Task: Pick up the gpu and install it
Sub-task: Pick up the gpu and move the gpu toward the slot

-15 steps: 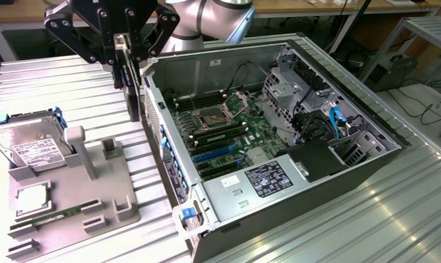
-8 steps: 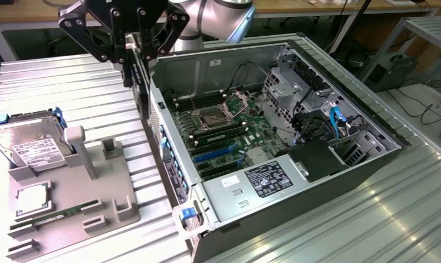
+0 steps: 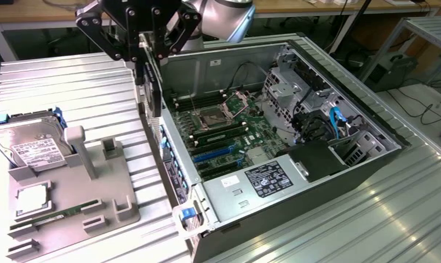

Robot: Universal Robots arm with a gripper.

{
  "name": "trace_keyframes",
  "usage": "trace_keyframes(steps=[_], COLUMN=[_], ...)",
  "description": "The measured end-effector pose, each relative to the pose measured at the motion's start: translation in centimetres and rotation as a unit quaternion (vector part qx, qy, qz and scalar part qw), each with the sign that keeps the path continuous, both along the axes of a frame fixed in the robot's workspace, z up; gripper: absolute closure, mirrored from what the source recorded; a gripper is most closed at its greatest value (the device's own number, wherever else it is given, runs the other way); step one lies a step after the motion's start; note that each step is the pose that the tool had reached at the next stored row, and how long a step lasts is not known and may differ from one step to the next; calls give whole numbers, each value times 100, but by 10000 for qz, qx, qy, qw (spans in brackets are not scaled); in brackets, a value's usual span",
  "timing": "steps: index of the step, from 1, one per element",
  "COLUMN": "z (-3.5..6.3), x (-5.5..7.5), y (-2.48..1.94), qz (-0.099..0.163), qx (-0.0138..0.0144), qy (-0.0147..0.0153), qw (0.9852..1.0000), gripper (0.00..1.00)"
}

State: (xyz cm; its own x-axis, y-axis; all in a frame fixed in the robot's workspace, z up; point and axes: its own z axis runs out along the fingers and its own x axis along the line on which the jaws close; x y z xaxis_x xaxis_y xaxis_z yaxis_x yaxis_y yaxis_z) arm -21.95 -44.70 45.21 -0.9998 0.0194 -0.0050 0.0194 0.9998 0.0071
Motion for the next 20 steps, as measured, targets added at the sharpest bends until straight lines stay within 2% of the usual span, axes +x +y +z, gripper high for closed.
trace_keyframes(steps=[16, 20], z=[0, 0], x=[316, 348], y=[0, 0], qz=[0, 0], qx=[-1, -1], qy=[0, 0], qw=[10000, 10000], gripper=[73, 73])
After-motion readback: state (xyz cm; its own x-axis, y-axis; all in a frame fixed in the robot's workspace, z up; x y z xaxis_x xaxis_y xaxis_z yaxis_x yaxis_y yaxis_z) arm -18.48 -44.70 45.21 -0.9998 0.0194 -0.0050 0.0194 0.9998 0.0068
